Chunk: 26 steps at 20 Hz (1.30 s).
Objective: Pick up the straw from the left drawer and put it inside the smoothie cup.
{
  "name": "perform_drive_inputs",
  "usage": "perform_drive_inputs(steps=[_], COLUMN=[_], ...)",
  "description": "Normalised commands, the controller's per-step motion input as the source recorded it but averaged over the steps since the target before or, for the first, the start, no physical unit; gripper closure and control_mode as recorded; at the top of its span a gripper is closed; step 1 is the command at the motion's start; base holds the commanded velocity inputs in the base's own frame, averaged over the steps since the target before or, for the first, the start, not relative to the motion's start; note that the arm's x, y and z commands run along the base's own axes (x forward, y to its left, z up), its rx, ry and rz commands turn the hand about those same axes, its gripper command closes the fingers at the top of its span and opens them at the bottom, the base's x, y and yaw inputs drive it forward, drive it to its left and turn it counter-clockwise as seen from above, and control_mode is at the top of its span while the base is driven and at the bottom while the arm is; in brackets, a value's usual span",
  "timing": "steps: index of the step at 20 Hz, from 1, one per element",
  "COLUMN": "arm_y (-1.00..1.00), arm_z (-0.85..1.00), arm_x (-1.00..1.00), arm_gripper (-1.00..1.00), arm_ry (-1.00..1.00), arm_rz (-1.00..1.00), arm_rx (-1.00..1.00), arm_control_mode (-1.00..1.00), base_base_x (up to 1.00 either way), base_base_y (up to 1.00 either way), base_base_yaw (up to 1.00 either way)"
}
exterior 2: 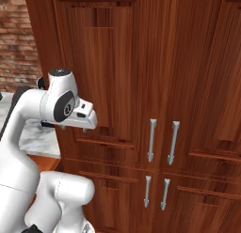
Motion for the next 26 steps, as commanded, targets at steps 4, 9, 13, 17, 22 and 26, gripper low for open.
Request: perform_drive_inputs(steps=[4, 9, 13, 17, 22, 26], arm_y=[0.00, 0.00, 0.00, 0.00, 0.00, 0.00], arm_z=[-0.06, -0.01, 0.00, 0.01, 0.00, 0.00], arm_x=[-0.56, -0.46, -0.03, 0.00, 0.00, 0.00], arm_gripper=[-1.00, -1.00, -1.00, -1.00, -1.00, -1.00], arm_ry=[0.00, -0.01, 0.00, 0.00, 0.00, 0.00], arm_rz=[0.00, 0.00, -0.01, 0.00, 0.00, 0.00], arm_rx=[0.00, 0.00, 0.00, 0.00, 0.00, 0.00], arm_control_mode=[-1.00, -1.00, -1.00, -1.00, -1.00, -1.00], base_base_x=[0.00, 0.00, 0.00, 0.00, 0.00, 0.00], base_base_y=[0.00, 0.00, 0.00, 0.00, 0.00, 0.00], base_base_yaw=[0.00, 0.00, 0.00, 0.00, 0.00, 0.00])
